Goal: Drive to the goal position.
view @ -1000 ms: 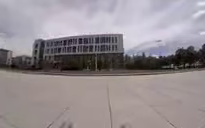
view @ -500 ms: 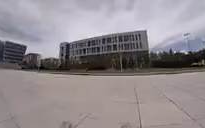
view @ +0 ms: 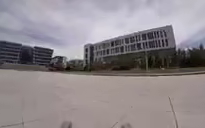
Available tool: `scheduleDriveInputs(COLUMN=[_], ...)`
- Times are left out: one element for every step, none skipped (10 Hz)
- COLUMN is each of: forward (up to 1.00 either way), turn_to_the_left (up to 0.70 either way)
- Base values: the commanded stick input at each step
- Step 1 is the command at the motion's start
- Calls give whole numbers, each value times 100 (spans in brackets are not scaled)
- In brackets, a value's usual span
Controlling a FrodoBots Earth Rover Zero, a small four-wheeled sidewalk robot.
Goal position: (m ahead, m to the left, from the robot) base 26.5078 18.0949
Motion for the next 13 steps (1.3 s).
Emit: scheduleDriveInputs(forward=[70, 70, 70, 70, 70, 70, 70, 70, 70, 70, 70, 70, 70], turn_to_the_left=[35, 35, 35, 35, 35, 35, 14, 2, 0, 0, 0, 0, 0])
